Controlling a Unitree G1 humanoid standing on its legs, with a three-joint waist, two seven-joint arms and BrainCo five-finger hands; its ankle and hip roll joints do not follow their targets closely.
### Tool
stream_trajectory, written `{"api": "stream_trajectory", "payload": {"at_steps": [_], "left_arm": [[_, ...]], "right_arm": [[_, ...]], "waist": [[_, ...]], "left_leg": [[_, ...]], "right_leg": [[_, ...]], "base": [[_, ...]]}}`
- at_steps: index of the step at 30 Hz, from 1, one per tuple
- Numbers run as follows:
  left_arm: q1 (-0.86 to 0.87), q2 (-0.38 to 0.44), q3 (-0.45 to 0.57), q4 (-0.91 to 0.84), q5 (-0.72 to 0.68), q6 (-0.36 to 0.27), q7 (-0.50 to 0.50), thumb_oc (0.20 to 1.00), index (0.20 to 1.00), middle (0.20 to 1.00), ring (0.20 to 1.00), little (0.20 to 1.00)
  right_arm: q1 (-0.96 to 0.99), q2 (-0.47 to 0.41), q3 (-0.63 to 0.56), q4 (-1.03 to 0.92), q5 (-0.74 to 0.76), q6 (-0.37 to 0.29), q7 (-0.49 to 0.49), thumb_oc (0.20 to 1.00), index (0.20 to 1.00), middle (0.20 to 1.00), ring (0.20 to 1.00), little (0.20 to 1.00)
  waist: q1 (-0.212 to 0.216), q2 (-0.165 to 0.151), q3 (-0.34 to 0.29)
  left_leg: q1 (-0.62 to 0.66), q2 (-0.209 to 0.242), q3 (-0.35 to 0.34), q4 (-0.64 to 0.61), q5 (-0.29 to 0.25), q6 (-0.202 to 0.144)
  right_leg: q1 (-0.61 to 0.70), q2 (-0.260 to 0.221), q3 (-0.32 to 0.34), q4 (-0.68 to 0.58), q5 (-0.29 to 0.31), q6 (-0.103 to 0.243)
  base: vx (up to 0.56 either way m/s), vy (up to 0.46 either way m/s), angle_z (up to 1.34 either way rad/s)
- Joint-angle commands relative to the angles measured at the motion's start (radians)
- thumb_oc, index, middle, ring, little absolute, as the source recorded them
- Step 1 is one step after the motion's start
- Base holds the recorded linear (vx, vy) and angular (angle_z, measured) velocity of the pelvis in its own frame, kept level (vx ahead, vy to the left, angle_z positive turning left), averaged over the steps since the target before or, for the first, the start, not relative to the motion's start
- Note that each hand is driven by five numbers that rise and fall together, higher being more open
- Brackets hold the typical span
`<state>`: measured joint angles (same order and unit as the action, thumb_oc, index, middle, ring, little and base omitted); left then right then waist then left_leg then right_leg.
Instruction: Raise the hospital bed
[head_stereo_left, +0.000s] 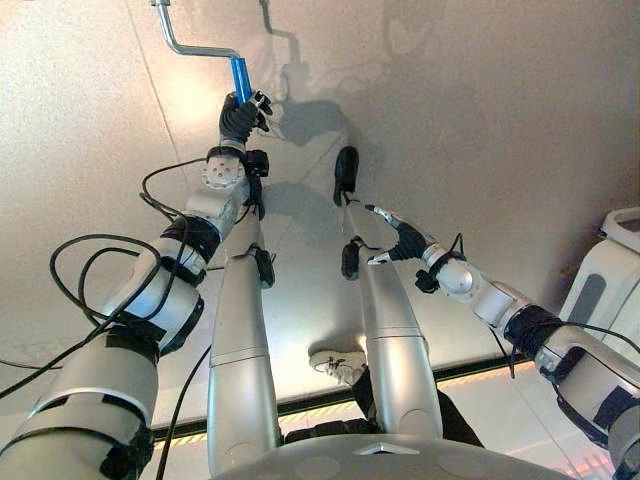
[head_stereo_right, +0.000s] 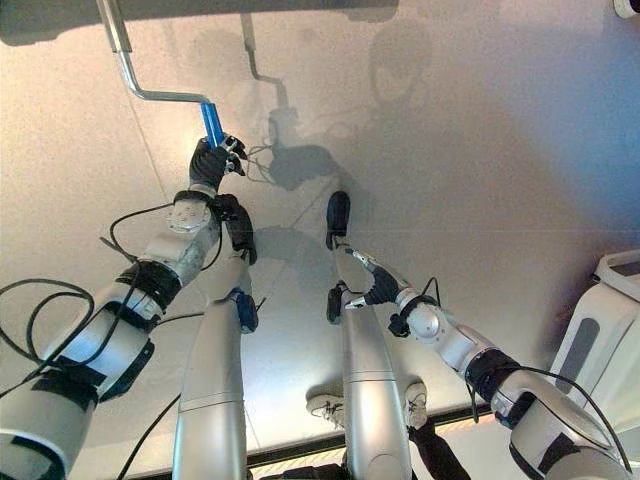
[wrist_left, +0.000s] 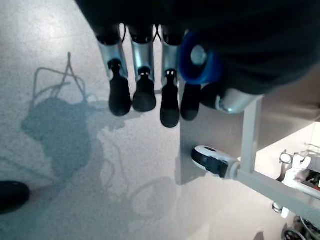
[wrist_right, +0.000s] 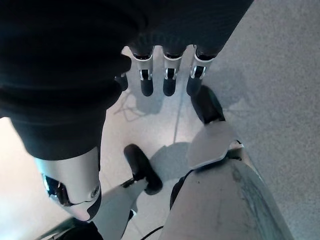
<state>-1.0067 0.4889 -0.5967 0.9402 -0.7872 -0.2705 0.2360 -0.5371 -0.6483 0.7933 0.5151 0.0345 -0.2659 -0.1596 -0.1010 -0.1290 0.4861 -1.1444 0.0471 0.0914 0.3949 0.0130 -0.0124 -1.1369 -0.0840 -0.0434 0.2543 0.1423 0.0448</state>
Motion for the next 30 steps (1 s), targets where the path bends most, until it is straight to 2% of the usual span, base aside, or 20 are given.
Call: {"api": "stream_trajectory", "payload": {"at_steps": [1,9,23,30], "left_arm": [[0.058,0.052,0.172,0.066,-0.036,0.014,0.036,0.200,0.200,0.200,0.200,0.200],[0.123,0.098,0.247,0.070,-0.051,0.009,0.035,0.200,0.200,0.200,0.200,0.200],[0.155,0.103,0.316,0.109,-0.045,0.014,0.044,0.200,0.200,0.200,0.200,0.200],[0.189,0.144,0.373,0.148,-0.052,0.028,0.047,0.200,0.200,0.200,0.200,0.200]], "right_arm": [[0.084,-0.085,-0.021,-0.084,0.028,-0.046,0.004,1.000,1.000,1.000,1.000,1.000],[0.099,-0.101,-0.040,-0.094,0.032,-0.051,0.015,1.000,1.000,1.000,1.000,1.000],[0.119,-0.120,-0.070,-0.111,0.025,-0.054,0.024,1.000,1.000,1.000,1.000,1.000],[0.127,-0.124,-0.085,-0.114,0.025,-0.054,0.026,1.000,1.000,1.000,1.000,1.000]], "waist": [[0.017,0.067,0.033],[0.026,0.071,0.033],[0.027,0.067,0.033],[0.033,0.071,0.034]], "left_leg": [[0.082,-0.009,-0.004,-0.017,-0.086,0.011],[0.083,-0.007,-0.004,-0.021,-0.085,0.009],[0.073,-0.010,-0.005,-0.015,-0.086,0.010],[0.075,-0.011,-0.003,-0.014,-0.087,0.010]], "right_leg": [[0.010,0.047,-0.049,0.082,-0.061,0.035],[0.012,0.045,-0.049,0.078,-0.062,0.034],[0.008,0.044,-0.047,0.077,-0.061,0.033],[0.010,0.047,-0.040,0.075,-0.061,0.032]], "base": [[0.00,0.000,0.00],[0.00,0.000,0.00],[0.00,0.000,0.00],[0.00,0.000,0.00]]}}
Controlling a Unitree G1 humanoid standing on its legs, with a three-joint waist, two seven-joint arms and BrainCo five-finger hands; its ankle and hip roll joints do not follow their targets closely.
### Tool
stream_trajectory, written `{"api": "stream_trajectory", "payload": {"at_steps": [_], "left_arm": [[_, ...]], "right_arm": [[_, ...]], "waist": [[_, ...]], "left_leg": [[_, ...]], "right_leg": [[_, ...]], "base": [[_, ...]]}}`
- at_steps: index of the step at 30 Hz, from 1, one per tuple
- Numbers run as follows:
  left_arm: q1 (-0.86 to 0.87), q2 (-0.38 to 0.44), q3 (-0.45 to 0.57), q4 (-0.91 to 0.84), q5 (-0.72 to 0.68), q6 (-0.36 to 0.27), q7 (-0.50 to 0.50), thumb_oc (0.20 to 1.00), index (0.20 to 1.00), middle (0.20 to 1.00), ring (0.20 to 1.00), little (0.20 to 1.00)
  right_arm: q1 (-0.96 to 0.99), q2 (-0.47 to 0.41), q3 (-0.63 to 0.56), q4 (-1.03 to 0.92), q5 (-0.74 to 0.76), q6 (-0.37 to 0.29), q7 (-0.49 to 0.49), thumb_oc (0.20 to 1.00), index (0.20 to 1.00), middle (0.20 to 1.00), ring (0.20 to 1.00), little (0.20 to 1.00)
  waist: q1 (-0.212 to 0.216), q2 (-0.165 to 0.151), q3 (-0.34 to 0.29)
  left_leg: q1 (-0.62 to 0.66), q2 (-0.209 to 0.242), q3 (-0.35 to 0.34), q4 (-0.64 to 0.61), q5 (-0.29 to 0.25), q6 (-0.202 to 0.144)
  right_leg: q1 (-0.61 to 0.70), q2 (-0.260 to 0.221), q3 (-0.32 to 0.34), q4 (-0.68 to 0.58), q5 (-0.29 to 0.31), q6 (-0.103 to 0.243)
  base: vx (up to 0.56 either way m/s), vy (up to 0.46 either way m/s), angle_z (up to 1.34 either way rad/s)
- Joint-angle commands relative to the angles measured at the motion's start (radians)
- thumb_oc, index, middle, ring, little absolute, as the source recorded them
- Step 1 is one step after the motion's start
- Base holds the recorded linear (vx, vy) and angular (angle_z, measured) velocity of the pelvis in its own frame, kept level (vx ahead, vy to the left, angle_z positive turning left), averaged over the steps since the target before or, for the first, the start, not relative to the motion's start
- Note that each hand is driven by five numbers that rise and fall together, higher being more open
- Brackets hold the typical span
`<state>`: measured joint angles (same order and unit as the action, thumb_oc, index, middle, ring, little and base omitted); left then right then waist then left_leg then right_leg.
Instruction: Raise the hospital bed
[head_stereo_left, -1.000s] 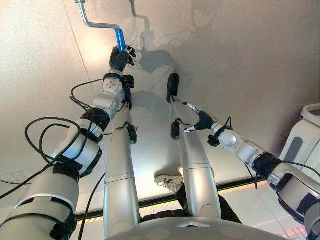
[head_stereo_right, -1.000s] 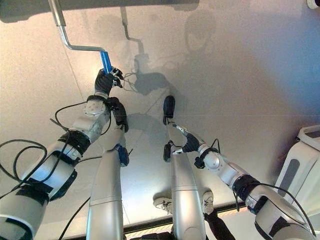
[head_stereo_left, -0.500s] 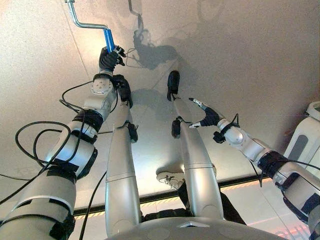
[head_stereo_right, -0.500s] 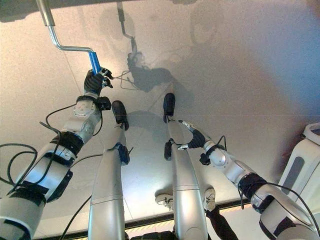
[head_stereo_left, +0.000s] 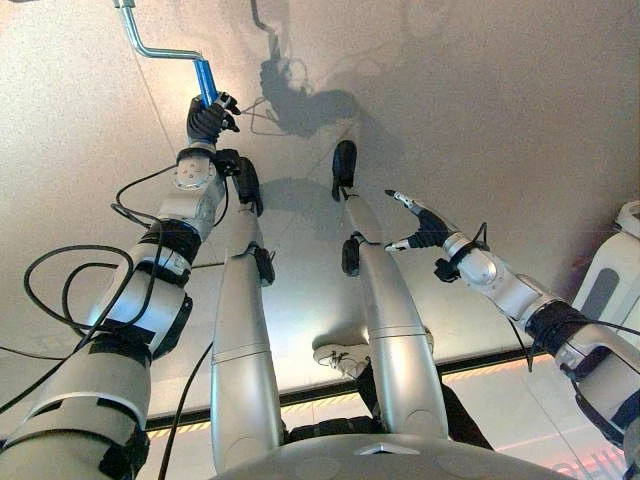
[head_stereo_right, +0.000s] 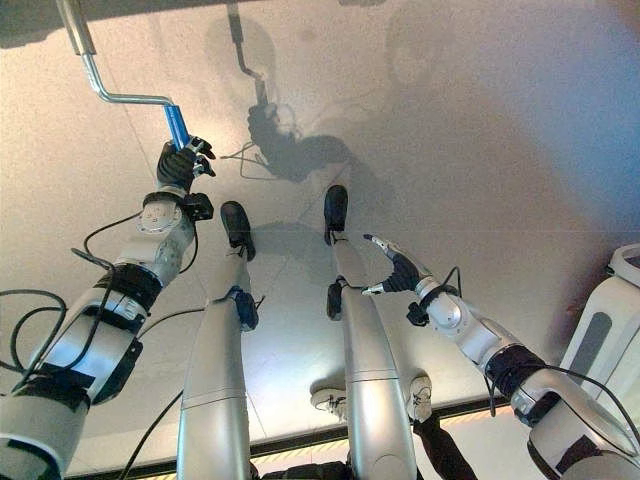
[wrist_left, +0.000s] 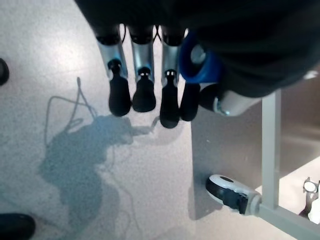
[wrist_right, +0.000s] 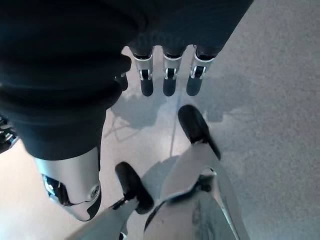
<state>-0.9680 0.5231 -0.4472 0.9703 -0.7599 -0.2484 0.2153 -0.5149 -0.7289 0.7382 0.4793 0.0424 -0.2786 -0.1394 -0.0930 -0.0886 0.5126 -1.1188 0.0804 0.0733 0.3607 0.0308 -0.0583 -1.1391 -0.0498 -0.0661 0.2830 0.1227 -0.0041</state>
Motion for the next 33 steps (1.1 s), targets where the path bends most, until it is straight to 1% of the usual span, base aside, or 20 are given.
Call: {"api": "stream_trajectory", "payload": {"at_steps": [1,11,20,33], "left_arm": [[0.156,0.118,0.233,0.119,-0.080,0.005,0.070,0.200,0.200,0.200,0.200,0.200],[0.219,0.187,0.294,0.101,-0.074,0.002,0.083,0.200,0.200,0.200,0.200,0.200],[0.252,0.205,0.303,0.055,-0.071,-0.011,0.094,0.200,0.200,0.200,0.200,0.200],[0.298,0.223,0.322,0.022,-0.067,-0.013,0.093,0.200,0.200,0.200,0.200,0.200]], "right_arm": [[0.105,-0.047,-0.032,-0.080,0.018,-0.041,0.008,1.000,1.000,1.000,1.000,1.000],[0.118,-0.064,-0.056,-0.096,0.018,-0.040,0.016,1.000,1.000,1.000,1.000,1.000],[0.124,-0.075,-0.067,-0.104,0.011,-0.037,0.018,1.000,1.000,1.000,1.000,1.000],[0.149,-0.098,-0.090,-0.118,0.007,-0.033,0.028,1.000,1.000,1.000,1.000,1.000]], "waist": [[0.026,0.031,0.007],[0.038,0.043,0.007],[0.041,0.049,0.007],[0.046,0.053,0.007]], "left_leg": [[0.049,-0.043,0.015,0.021,-0.104,0.056],[0.045,-0.045,0.016,0.022,-0.104,0.055],[0.040,-0.045,0.016,0.020,-0.099,0.054],[0.031,-0.047,0.016,0.026,-0.100,0.055]], "right_leg": [[0.012,0.012,-0.018,0.046,-0.042,0.081],[0.009,0.010,-0.019,0.046,-0.044,0.080],[0.005,0.007,-0.023,0.047,-0.041,0.081],[-0.001,0.004,-0.024,0.046,-0.040,0.079]], "base": [[0.00,0.000,0.00],[0.00,0.000,0.00],[0.00,0.000,0.00],[0.00,0.000,0.00]]}}
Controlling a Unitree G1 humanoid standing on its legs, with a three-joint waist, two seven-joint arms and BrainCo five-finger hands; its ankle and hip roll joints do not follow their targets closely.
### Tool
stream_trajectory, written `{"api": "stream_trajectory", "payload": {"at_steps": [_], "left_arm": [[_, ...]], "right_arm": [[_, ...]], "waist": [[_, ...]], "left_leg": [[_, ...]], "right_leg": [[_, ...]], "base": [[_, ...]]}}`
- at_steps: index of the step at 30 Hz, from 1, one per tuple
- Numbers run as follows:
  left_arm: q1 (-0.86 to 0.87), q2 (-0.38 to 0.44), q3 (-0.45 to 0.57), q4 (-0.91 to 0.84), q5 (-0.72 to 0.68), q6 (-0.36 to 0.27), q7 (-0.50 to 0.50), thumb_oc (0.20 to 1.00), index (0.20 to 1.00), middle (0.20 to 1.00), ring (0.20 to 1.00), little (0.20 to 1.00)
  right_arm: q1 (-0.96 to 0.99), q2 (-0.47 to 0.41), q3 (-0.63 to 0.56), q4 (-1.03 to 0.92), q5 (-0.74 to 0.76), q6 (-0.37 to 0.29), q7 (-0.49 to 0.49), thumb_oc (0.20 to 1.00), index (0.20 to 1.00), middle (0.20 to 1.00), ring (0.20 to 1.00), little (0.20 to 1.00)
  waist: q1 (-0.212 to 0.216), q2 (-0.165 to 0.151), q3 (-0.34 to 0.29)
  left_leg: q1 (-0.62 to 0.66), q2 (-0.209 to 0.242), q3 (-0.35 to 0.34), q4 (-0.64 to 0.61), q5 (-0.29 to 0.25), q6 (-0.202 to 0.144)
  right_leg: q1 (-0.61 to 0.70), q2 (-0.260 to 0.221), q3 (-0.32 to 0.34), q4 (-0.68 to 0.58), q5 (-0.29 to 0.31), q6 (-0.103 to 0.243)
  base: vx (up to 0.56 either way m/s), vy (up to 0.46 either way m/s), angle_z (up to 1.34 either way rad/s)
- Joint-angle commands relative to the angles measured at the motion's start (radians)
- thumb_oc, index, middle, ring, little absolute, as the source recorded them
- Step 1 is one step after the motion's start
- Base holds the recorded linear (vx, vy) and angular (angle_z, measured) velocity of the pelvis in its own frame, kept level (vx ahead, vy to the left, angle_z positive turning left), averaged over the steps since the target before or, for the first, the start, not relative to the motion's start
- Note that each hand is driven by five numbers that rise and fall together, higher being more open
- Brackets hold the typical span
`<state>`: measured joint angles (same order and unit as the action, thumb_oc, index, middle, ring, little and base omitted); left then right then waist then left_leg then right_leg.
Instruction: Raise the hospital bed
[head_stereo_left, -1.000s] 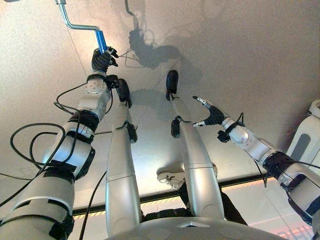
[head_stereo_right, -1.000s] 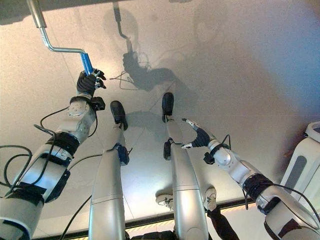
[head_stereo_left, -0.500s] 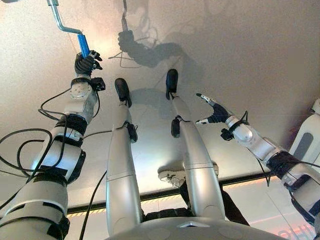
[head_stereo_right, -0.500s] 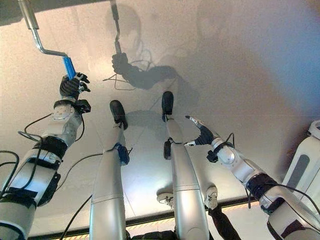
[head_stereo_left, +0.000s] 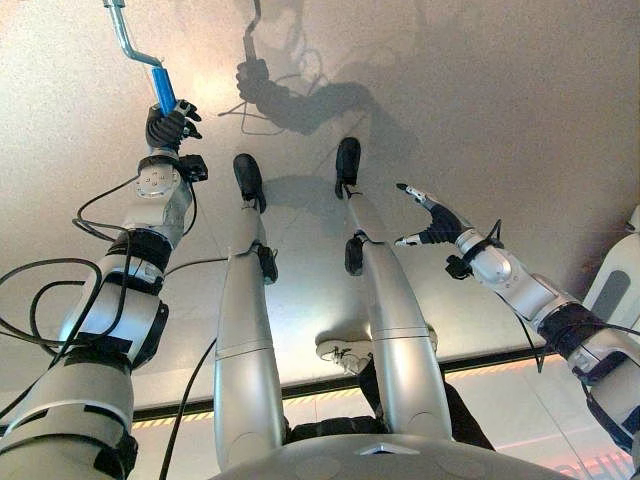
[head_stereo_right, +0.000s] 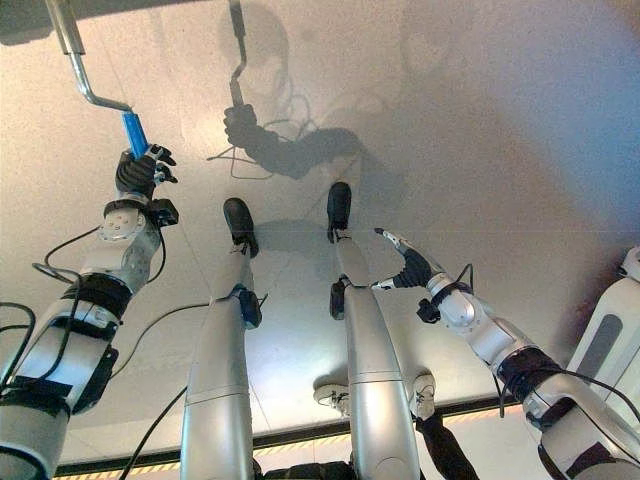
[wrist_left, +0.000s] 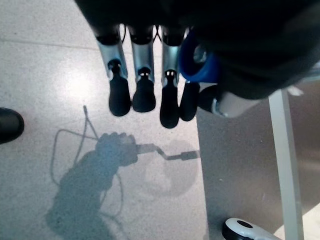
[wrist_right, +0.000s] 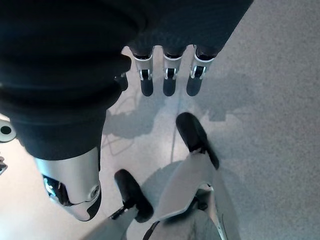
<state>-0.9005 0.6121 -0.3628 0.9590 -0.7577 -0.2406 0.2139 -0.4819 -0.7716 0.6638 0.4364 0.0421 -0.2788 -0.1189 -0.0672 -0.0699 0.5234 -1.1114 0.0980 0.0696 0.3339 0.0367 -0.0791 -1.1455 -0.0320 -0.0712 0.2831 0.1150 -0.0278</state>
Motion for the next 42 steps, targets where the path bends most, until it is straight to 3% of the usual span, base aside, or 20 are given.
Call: {"api": "stream_trajectory", "payload": {"at_steps": [1,21,22,23,24,42], "left_arm": [[0.235,0.133,0.240,0.026,-0.067,-0.022,0.094,0.200,0.200,0.200,0.200,0.200],[0.275,0.144,0.252,-0.026,-0.068,-0.027,0.084,0.200,0.200,0.200,0.200,0.200],[0.276,0.144,0.252,-0.027,-0.067,-0.027,0.084,0.238,0.238,0.238,0.238,0.238],[0.274,0.146,0.252,-0.028,-0.064,-0.027,0.086,0.464,0.464,0.464,0.464,0.464],[0.272,0.147,0.252,-0.025,-0.062,-0.024,0.083,1.000,1.000,1.000,1.000,1.000],[0.271,0.151,0.247,-0.046,-0.051,-0.028,0.079,1.000,1.000,1.000,1.000,1.000]], "right_arm": [[0.117,-0.055,-0.017,-0.078,0.010,-0.032,0.010,1.000,1.000,1.000,1.000,1.000],[0.131,-0.056,-0.032,-0.081,-0.001,-0.026,0.021,1.000,1.000,1.000,1.000,1.000],[0.131,-0.056,-0.032,-0.081,-0.001,-0.026,0.021,1.000,1.000,1.000,1.000,1.000],[0.131,-0.057,-0.034,-0.079,-0.003,-0.025,0.022,1.000,1.000,1.000,1.000,1.000],[0.130,-0.057,-0.033,-0.078,-0.003,-0.024,0.023,1.000,1.000,1.000,1.000,1.000],[0.130,-0.059,-0.037,-0.074,-0.006,-0.022,0.032,1.000,1.000,1.000,1.000,1.000]], "waist": [[0.021,0.034,-0.003],[0.024,0.039,-0.003],[0.024,0.039,-0.003],[0.024,0.039,-0.003],[0.024,0.039,-0.003],[0.026,0.042,-0.003]], "left_leg": [[0.023,-0.065,0.019,0.052,-0.105,0.076],[0.024,-0.065,0.017,0.047,-0.099,0.075],[0.024,-0.065,0.017,0.047,-0.099,0.075],[0.023,-0.064,0.018,0.048,-0.099,0.075],[0.024,-0.063,0.017,0.048,-0.099,0.075],[0.028,-0.065,0.017,0.048,-0.095,0.074]], "right_leg": [[0.006,-0.013,-0.019,0.046,-0.033,0.102],[0.008,-0.014,-0.019,0.044,-0.032,0.101],[0.008,-0.014,-0.019,0.044,-0.032,0.101],[0.007,-0.014,-0.019,0.045,-0.031,0.101],[0.008,-0.014,-0.019,0.044,-0.030,0.101],[0.013,-0.015,-0.021,0.042,-0.026,0.100]], "base": [[0.00,0.000,0.00],[0.00,0.000,0.00],[0.00,0.000,0.00],[0.00,0.000,0.00],[0.00,0.000,0.00],[-0.01,0.000,0.04]]}}
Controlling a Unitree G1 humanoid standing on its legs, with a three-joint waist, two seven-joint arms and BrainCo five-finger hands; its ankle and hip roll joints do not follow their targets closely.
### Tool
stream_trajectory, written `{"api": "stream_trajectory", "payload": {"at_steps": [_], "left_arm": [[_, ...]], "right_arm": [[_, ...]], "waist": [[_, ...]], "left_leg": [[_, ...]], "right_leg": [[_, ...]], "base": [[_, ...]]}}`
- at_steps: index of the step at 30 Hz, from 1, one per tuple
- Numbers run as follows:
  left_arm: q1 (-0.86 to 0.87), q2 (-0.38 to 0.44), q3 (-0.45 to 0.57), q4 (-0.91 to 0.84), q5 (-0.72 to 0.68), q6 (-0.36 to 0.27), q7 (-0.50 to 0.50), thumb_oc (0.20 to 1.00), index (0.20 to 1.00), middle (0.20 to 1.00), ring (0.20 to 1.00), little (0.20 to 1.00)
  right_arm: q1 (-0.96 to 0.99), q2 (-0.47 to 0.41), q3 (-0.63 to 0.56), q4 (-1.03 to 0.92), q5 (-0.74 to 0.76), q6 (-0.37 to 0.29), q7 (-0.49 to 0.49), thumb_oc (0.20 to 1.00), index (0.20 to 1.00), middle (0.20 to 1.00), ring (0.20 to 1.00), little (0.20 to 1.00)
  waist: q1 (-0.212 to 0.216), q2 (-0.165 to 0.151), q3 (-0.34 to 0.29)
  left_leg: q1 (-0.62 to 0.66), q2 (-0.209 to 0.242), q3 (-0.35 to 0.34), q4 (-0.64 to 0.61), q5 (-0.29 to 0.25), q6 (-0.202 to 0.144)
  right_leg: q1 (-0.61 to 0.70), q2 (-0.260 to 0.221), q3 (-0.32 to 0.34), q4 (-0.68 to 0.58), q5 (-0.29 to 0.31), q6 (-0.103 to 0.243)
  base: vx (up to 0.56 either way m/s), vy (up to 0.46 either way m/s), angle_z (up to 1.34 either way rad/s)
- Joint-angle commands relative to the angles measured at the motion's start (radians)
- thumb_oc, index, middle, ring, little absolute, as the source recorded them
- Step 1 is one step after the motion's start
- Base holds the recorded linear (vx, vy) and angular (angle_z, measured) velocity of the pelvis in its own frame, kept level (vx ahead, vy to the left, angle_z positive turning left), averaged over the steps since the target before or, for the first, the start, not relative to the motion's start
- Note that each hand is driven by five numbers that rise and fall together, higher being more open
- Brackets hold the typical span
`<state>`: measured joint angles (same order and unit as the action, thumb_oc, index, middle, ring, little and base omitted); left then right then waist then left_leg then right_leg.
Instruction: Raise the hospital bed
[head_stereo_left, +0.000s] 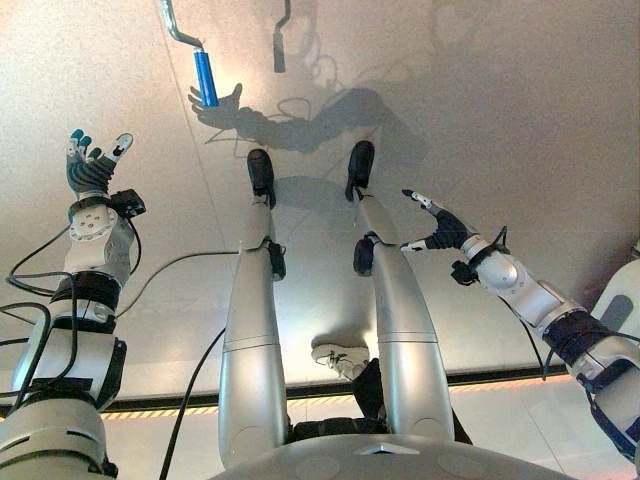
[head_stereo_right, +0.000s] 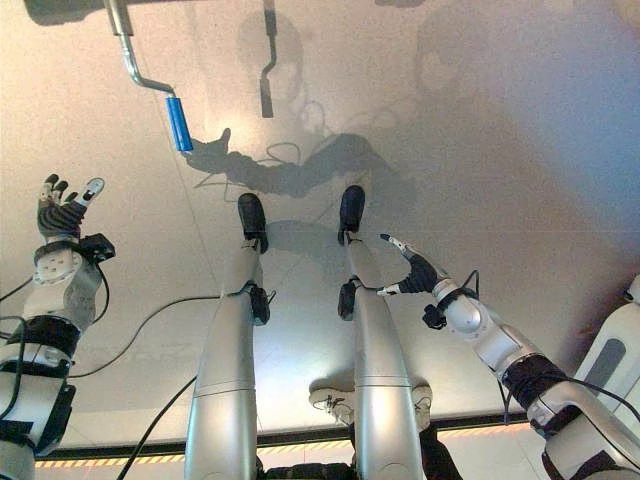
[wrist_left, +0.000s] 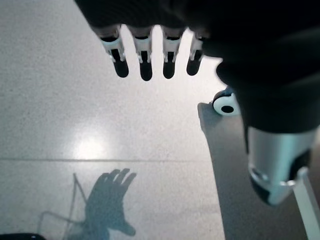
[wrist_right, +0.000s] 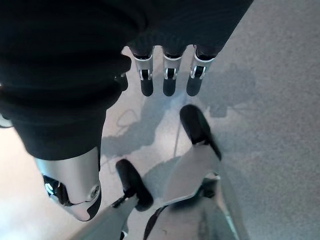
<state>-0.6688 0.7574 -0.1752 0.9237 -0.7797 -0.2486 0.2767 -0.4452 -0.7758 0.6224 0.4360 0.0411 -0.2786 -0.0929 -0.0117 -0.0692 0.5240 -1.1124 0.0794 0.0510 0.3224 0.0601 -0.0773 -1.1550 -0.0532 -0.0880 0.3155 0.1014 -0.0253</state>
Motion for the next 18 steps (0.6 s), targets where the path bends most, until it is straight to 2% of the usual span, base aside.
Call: {"api": "stream_trajectory", "payload": {"at_steps": [1,18], "left_arm": [[0.039,0.005,0.060,-0.009,-0.030,-0.018,0.015,1.000,1.000,1.000,1.000,1.000],[0.037,0.000,0.045,-0.022,-0.005,-0.015,0.010,1.000,1.000,1.000,1.000,1.000]], "right_arm": [[0.092,-0.055,0.006,-0.073,-0.004,-0.022,0.007,1.000,1.000,1.000,1.000,1.000],[0.095,-0.053,0.008,-0.070,-0.001,-0.020,0.016,1.000,1.000,1.000,1.000,1.000]], "waist": [[-0.029,0.041,-0.004],[-0.030,0.040,-0.004]], "left_leg": [[0.029,-0.046,0.037,0.058,-0.118,0.073],[0.027,-0.046,0.033,0.062,-0.113,0.072]], "right_leg": [[0.023,0.006,-0.003,0.009,-0.013,0.098],[0.025,0.005,-0.006,0.012,-0.012,0.096]], "base": [[0.00,0.000,0.00],[0.00,0.000,0.00]]}}
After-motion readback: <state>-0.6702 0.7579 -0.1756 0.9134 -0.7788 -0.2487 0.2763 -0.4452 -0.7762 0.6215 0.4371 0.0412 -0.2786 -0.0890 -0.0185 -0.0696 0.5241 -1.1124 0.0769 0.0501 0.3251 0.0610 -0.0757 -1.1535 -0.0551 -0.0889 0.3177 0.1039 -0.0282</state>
